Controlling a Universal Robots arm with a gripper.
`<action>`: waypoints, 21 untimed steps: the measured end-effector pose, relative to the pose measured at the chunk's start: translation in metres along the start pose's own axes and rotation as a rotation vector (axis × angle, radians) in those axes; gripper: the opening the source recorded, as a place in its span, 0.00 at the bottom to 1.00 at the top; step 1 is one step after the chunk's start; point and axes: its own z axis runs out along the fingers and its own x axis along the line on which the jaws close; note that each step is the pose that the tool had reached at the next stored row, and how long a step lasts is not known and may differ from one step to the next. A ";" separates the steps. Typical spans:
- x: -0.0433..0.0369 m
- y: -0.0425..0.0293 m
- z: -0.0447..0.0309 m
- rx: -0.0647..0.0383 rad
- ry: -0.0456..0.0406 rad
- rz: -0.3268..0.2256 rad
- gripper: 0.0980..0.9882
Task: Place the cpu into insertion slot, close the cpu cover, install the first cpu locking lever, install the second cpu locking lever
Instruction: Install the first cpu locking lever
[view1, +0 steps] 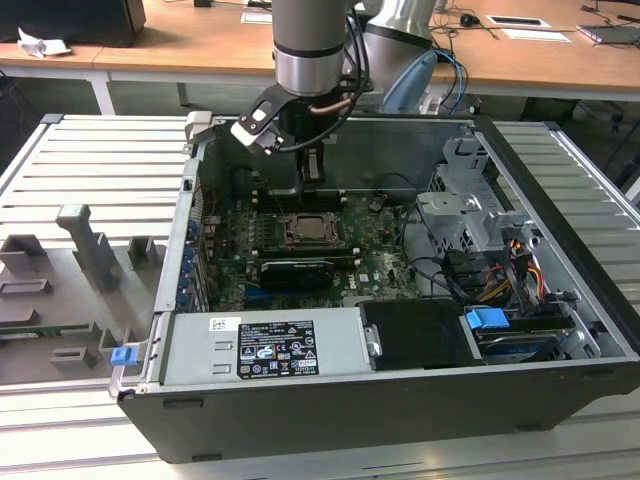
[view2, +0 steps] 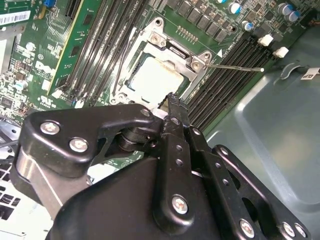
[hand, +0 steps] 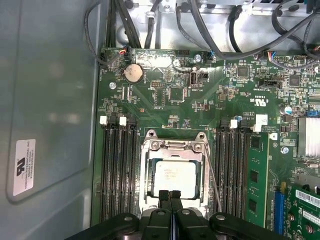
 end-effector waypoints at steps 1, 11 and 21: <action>0.0000 0.0001 -0.0005 0.000 0.0001 0.000 0.01; 0.0002 0.0004 -0.0069 0.000 0.0003 0.000 0.01; 0.0003 0.0006 -0.0105 0.002 0.0052 -0.094 0.01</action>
